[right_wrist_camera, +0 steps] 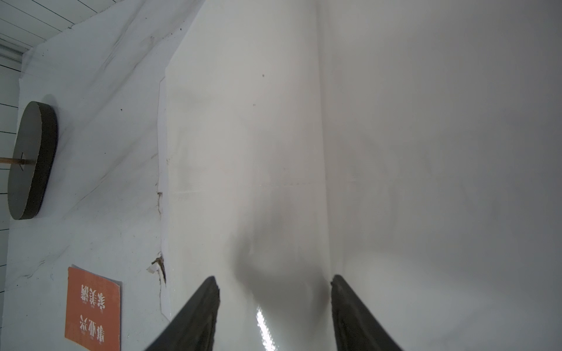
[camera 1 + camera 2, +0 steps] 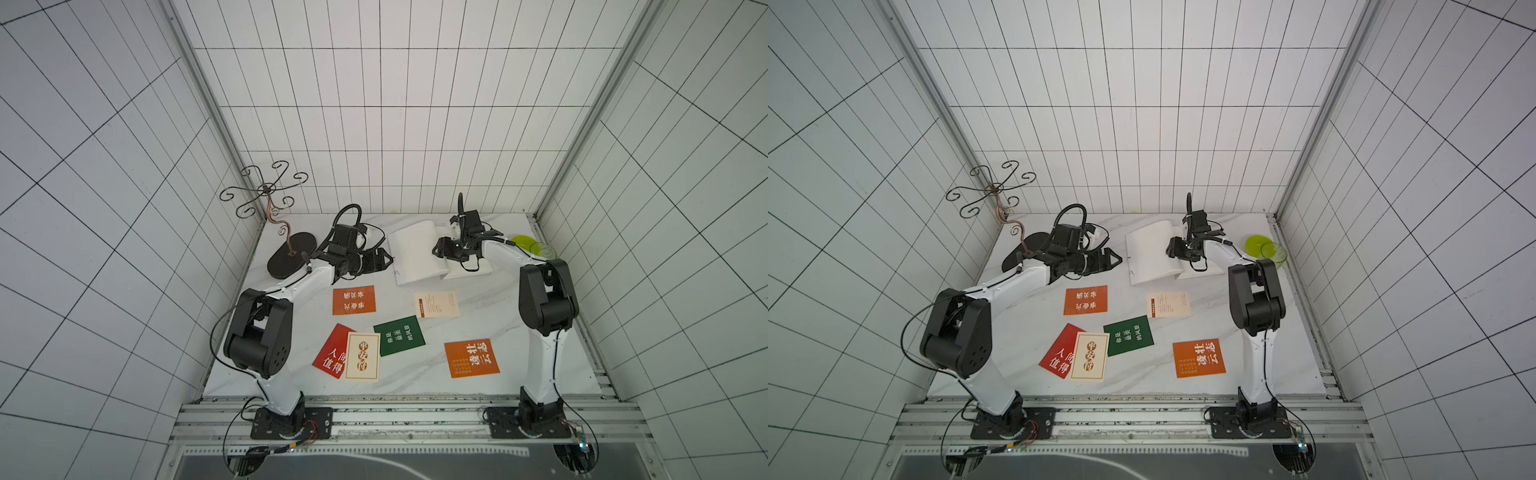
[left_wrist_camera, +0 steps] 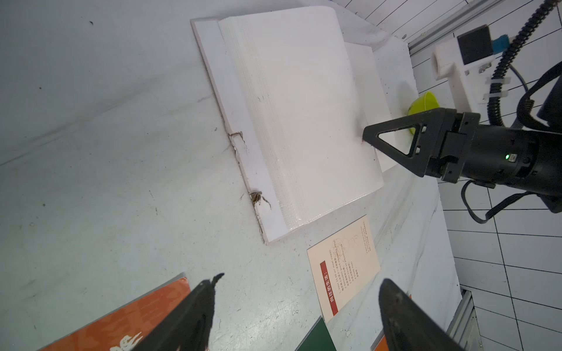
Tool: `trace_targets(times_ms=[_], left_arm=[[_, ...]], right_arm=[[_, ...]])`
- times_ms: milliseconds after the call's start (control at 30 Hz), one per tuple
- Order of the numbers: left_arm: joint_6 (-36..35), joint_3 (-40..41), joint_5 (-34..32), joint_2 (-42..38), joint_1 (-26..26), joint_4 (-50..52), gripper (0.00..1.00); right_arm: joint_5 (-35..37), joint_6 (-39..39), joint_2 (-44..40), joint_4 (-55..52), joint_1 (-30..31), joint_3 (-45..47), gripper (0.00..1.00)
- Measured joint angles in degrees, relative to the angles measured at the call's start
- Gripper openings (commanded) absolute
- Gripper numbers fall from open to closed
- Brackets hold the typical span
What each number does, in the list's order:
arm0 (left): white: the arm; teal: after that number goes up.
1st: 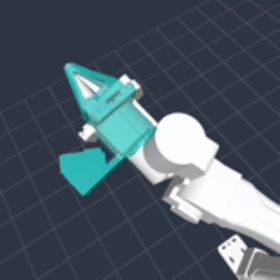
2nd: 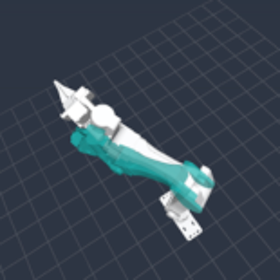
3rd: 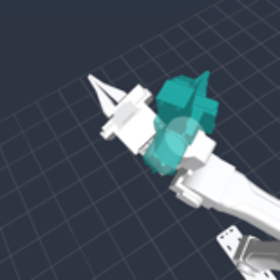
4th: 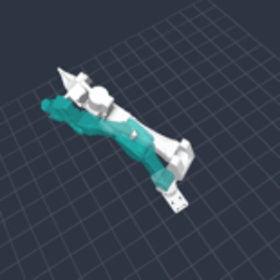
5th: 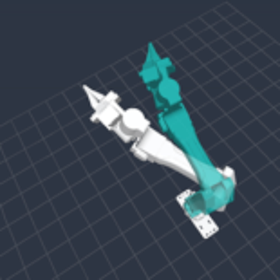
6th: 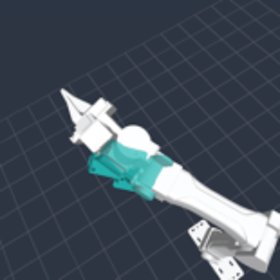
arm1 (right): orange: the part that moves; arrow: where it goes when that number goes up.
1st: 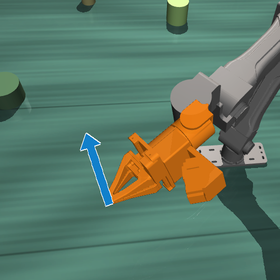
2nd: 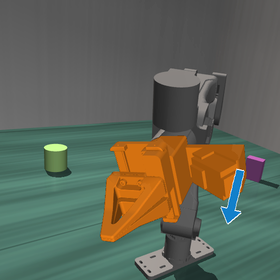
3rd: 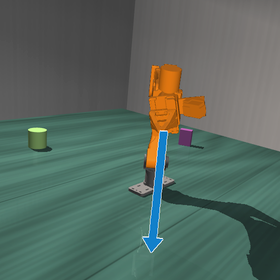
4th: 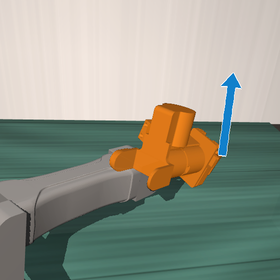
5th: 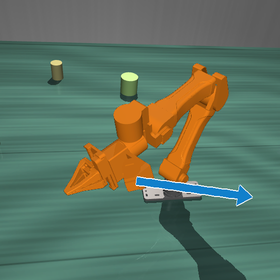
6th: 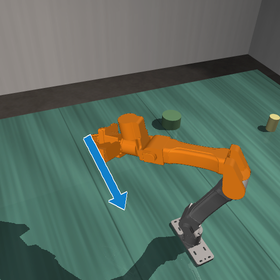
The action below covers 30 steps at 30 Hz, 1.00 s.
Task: Place the photos into the photo albums
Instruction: Open the photo album at the center of the board.
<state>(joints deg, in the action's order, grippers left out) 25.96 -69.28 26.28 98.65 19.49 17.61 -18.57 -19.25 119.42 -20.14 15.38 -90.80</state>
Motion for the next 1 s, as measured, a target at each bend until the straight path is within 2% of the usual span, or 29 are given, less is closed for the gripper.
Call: trace_targets(times_ms=[200,400,700,1000], left_arm=[[0.0,0.0,0.24,0.0,0.0,0.0,0.85],[0.07,0.0,0.26,0.0,0.0,0.0,0.84],[0.15,0.0,0.26,0.0,0.0,0.0,0.84],[0.15,0.0,0.22,0.0,0.0,0.0,0.84]], right_arm=[[3.5,1.55,0.15,-1.09,3.06,-0.13,0.6],[9.99,4.07,2.62,-4.61,6.67,-2.19,0.61],[19.37,7.37,5.97,-9.66,12.15,-6.56,0.69],[21.07,7.93,6.38,-12.37,13.88,-6.56,0.7]])
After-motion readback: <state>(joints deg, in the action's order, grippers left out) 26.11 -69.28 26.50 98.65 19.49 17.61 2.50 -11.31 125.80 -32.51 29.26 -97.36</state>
